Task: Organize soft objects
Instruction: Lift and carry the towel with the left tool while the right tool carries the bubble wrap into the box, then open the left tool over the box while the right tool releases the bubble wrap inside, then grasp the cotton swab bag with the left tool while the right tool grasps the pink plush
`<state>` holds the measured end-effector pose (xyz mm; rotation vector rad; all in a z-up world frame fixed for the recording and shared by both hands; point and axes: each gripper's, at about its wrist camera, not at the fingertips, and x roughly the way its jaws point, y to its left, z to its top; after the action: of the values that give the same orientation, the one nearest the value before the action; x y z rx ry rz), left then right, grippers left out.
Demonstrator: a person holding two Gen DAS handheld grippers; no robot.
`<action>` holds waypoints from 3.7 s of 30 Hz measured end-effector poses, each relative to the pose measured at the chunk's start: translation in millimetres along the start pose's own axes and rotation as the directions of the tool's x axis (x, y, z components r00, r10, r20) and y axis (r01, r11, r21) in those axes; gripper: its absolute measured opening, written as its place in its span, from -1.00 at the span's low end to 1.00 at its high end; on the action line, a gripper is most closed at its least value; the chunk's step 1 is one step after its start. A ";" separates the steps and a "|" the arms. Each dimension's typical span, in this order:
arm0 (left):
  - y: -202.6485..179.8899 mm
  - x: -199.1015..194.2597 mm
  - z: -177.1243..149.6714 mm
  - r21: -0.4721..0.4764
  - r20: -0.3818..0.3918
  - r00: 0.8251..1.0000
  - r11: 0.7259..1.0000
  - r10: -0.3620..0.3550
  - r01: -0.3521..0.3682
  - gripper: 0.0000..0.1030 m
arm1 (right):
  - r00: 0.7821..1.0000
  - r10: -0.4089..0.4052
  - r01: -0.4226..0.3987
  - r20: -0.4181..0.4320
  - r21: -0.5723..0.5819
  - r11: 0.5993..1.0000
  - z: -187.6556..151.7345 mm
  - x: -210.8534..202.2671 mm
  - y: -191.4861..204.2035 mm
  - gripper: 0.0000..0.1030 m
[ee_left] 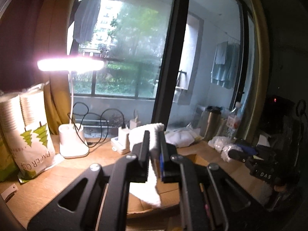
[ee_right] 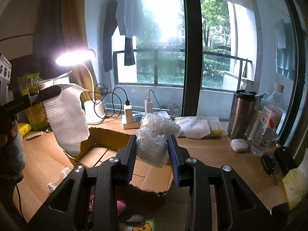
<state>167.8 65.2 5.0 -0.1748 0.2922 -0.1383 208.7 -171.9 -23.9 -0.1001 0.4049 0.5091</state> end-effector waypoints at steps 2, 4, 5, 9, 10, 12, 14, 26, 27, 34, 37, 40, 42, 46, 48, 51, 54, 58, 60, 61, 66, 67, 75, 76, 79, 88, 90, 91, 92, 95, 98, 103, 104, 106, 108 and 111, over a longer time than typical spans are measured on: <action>5.9 9.4 -5.9 -0.012 -0.026 1.000 1.000 0.004 -0.004 -0.86 | 1.000 0.004 -0.004 -0.013 0.000 1.000 -1.7 8.2 0.5 -0.34; 11.7 17.7 -12.7 -0.026 -0.050 0.999 1.000 0.008 -0.009 -0.86 | 1.000 0.010 -0.010 -0.026 -0.001 1.000 -3.8 16.1 1.5 -0.34; 13.5 20.5 -15.3 -0.030 -0.060 0.998 0.999 0.010 -0.012 -0.86 | 0.999 0.012 -0.012 -0.032 0.000 1.000 -4.6 19.5 1.8 -0.34; 21.2 36.5 -30.5 -0.049 -0.120 0.993 0.999 0.011 -0.017 -0.86 | 0.998 0.021 -0.021 -0.059 0.002 1.000 -9.7 33.6 2.3 -0.34; 22.1 41.1 -35.3 -0.052 -0.139 0.990 0.998 0.011 -0.018 -0.86 | 0.998 0.023 -0.023 -0.065 0.003 1.000 -10.5 36.0 2.2 -0.34; 22.2 46.9 -42.5 -0.051 -0.167 0.986 0.998 0.019 -0.028 -0.86 | 0.997 0.026 -0.026 -0.076 0.006 1.000 -13.4 40.6 1.9 -0.34; 21.6 52.5 -48.4 -0.052 -0.199 0.980 0.998 0.027 -0.038 -0.85 | 0.996 0.028 -0.027 -0.088 0.010 1.000 -16.0 45.8 0.2 -0.34; 20.5 68.7 -69.4 -0.036 -0.315 0.946 0.996 0.070 -0.086 -0.58 | 0.988 0.031 -0.028 -0.153 0.022 0.999 -26.7 65.7 1.8 -0.34; 20.2 68.7 -69.9 -0.035 -0.319 0.945 0.995 0.073 -0.089 -0.55 | 0.987 0.032 -0.029 -0.158 0.023 0.999 -27.2 66.1 2.1 -0.33; 19.2 64.2 -68.1 -0.031 -0.314 0.944 0.993 0.101 -0.116 -0.46 | 0.986 0.028 -0.022 -0.165 0.040 0.999 -27.1 64.6 0.5 -0.04; 18.4 60.9 -67.2 -0.026 -0.310 0.944 0.991 0.113 -0.128 -0.32 | 0.987 0.030 -0.023 -0.156 0.042 0.999 -25.9 60.3 0.9 -0.02; 19.8 54.3 -65.1 -0.063 -0.294 0.952 0.992 0.082 -0.105 0.51 | 0.989 0.029 -0.024 -0.144 0.039 0.999 -24.1 54.4 2.6 -0.02; 19.5 48.9 -62.2 -0.077 -0.277 0.958 0.992 0.078 -0.103 0.51 | 0.990 0.029 -0.024 -0.136 0.037 0.999 -23.2 50.1 3.4 -0.01; 15.6 41.6 -57.7 -0.068 -0.267 0.961 0.993 0.078 -0.099 0.51 | 0.992 0.024 -0.020 -0.122 0.037 0.999 -20.9 39.4 3.6 -0.01; 12.4 37.6 -56.6 -0.060 -0.265 0.962 0.994 0.074 -0.093 0.51 | 0.993 0.022 -0.018 -0.113 0.035 0.999 -19.4 33.9 4.4 -0.01; 7.0 30.2 -55.0 -0.052 -0.258 0.964 0.995 0.067 -0.083 0.52 | 0.995 0.019 -0.016 -0.099 0.033 0.999 -17.5 24.7 5.5 -0.01; 1.1 19.5 -52.0 -0.043 -0.239 0.969 0.996 0.064 -0.077 0.52 | 0.996 0.018 -0.015 -0.087 0.028 0.999 -15.7 15.7 6.7 -0.01; -3.0 7.7 -48.6 -0.041 -0.221 0.974 0.997 0.060 -0.070 0.52 | 0.997 0.014 -0.012 -0.076 0.026 1.000 -14.7 5.9 7.5 -0.01; -4.4 2.2 -47.7 -0.039 -0.214 0.975 0.997 0.060 -0.069 0.52 | 0.997 0.011 -0.009 -0.072 0.025 1.000 -14.4 0.5 7.5 0.00; -5.0 -0.3 -47.4 -0.038 -0.211 0.976 0.997 0.059 -0.069 0.52 | 0.998 0.010 -0.008 -0.069 0.025 1.000 -14.6 -2.3 7.3 0.00; -6.9 -11.3 -48.0 -0.038 -0.204 0.977 0.997 0.057 -0.066 0.52 | 0.998 0.004 -0.002 -0.059 0.026 1.000 -15.1 -15.0 7.0 0.00; -7.2 -14.3 -48.5 -0.039 -0.203 0.977 0.997 0.057 -0.067 0.52 | 0.998 0.003 -0.001 -0.058 0.025 1.000 -15.8 -17.1 7.1 0.00; -11.1 -30.3 -55.7 -0.027 -0.205 0.977 0.997 0.063 -0.070 0.53 | 0.998 0.000 0.001 -0.059 0.021 1.000 -20.2 -28.5 10.1 0.10; -11.2 -31.2 -57.8 -0.024 -0.213 0.975 0.997 0.063 -0.069 0.53 | 0.998 0.001 0.001 -0.060 0.021 1.000 -21.4 -29.6 10.0 0.13; -9.8 -31.9 -64.6 -0.022 -0.231 0.970 0.997 0.069 -0.076 0.53 | 0.998 0.002 0.000 -0.067 0.020 1.000 -25.1 -31.9 11.2 0.17; -0.4 -29.9 -94.6 -0.051 -0.306 0.949 0.994 0.077 -0.098 0.53 | 0.993 0.003 0.001 -0.115 0.039 0.999 -43.7 -26.4 9.5 0.17; 1.9 -28.8 -102.5 -0.061 -0.325 0.942 0.993 0.080 -0.105 0.53 | 0.992 0.005 0.001 -0.126 0.049 0.999 -48.1 -24.5 8.5 0.17; 2.9 -27.5 -105.7 -0.064 -0.333 0.939 0.992 0.081 -0.108 0.53 | 0.991 0.006 0.001 -0.130 0.054 0.999 -50.1 -23.8 8.1 0.17; 3.8 -26.9 -108.5 -0.065 -0.341 0.936 0.992 0.083 -0.111 0.53 | 0.991 0.006 0.002 -0.135 0.058 0.998 -52.2 -23.2 7.6 0.17; 7.2 -24.5 -116.7 -0.072 -0.367 0.927 0.991 0.082 -0.116 0.53 | 0.989 0.007 0.004 -0.149 0.070 0.998 -57.8 -21.4 6.3 0.17; 8.6 -22.3 -122.2 -0.074 -0.386 0.919 0.990 0.079 -0.116 0.53 | 0.987 0.008 0.005 -0.163 0.080 0.997 -63.2 -19.1 5.1 0.17; 9.9 -17.2 -128.9 -0.076 -0.410 0.909 0.990 0.076 -0.117 0.53 | 0.981 0.013 0.005 -0.191 0.091 0.996 -72.1 -14.4 4.1 0.17; 9.7 -15.9 -130.6 -0.076 -0.417 0.906 0.990 0.075 -0.117 0.53 | 0.981 0.014 0.004 -0.195 0.093 0.996 -73.7 -13.9 3.9 0.17; 8.5 -13.7 -133.5 -0.074 -0.429 0.901 0.991 0.071 -0.113 0.53 | 0.979 0.018 0.002 -0.205 0.097 0.995 -77.1 -11.7 4.0 0.17; 7.6 -12.3 -135.0 -0.071 -0.436 0.897 0.991 0.070 -0.111 0.53 | 0.976 0.022 0.000 -0.217 0.102 0.995 -80.2 -9.1 3.9 0.17; 7.5 -9.2 -137.5 -0.068 -0.453 0.889 0.991 0.075 -0.118 0.53 | 0.973 0.029 -0.004 -0.229 0.108 0.994 -83.5 -6.5 4.4 0.17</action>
<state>119.0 53.2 -123.6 -0.2207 0.7715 -0.0638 172.0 -187.0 -97.8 -0.0524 0.6596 0.4929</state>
